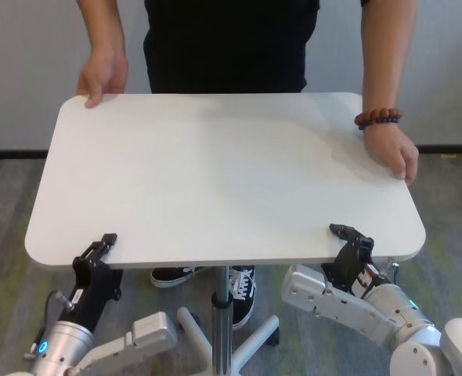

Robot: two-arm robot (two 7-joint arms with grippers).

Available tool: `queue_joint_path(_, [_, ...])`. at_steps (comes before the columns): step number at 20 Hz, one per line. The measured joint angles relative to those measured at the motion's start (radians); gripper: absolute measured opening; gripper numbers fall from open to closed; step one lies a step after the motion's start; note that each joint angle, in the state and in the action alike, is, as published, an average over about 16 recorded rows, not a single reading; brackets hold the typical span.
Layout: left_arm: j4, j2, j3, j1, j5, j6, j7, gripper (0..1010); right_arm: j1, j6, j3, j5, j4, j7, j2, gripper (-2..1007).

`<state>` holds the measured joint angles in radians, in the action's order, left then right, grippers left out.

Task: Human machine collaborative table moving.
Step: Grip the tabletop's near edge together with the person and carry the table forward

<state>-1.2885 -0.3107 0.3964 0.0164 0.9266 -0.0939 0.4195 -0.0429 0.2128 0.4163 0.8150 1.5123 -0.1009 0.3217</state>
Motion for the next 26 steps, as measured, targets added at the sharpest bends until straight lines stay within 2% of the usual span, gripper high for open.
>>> queue_joint_path(13, [0.058,0.019,0.012,0.058,0.001,0.009,0.004,277,-0.033,-0.023,-0.017,-0.005,-0.049,-0.008,-0.022,381])
queue_joint_path(26, [0.072,0.021,0.021,0.072,0.004,0.023,-0.004,277,-0.060,-0.036,-0.025,-0.018,-0.088,-0.010,-0.026,382])
